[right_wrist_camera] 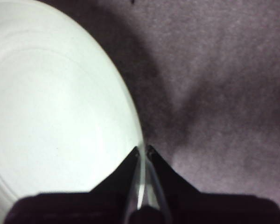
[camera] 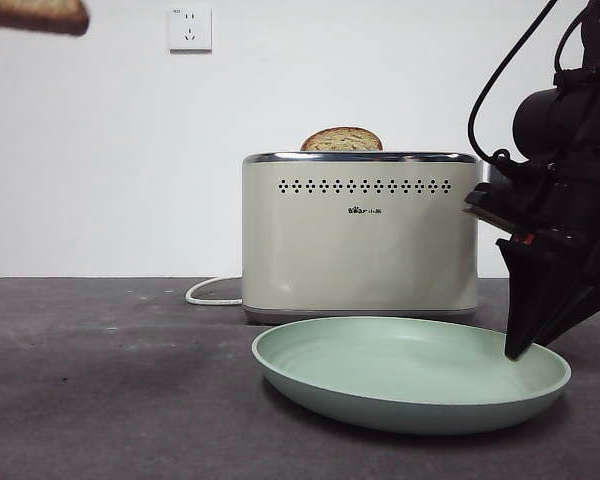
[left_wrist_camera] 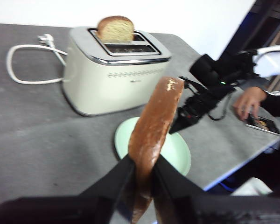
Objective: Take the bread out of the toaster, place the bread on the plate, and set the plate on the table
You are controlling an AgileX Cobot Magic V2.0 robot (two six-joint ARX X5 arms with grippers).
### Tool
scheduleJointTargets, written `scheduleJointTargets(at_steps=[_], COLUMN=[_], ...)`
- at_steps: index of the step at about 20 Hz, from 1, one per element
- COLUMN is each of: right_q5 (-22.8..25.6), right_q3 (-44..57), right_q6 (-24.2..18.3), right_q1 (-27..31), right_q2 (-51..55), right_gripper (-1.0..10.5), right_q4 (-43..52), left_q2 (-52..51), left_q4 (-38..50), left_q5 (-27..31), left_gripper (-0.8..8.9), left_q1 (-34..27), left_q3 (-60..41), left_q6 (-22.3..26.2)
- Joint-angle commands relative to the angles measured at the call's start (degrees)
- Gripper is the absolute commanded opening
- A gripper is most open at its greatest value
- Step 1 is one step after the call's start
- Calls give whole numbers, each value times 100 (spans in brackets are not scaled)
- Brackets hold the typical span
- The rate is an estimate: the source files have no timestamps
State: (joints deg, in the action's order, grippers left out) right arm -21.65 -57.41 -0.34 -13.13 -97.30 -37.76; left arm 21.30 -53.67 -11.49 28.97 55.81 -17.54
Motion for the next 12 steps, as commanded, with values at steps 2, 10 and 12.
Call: scheduleJointTargets(at_steps=[2, 10, 12], right_q5=[42, -238, -234], right_q3=[66, 57, 57], right_q6=[105, 520, 702], right_q1=[-68, -549, -896], right_q2=[258, 1676, 2107], right_gripper=[-18, -18, -18], right_q4=[44, 83, 94], left_q2=[-4, 374, 809], left_q4=[63, 745, 990], left_q5=[-254, -564, -767], left_gripper=[-7, -8, -8], left_q1=[-13, -13, -13], left_q3=[-17, -17, -17], left_q6=[-184, -350, -326])
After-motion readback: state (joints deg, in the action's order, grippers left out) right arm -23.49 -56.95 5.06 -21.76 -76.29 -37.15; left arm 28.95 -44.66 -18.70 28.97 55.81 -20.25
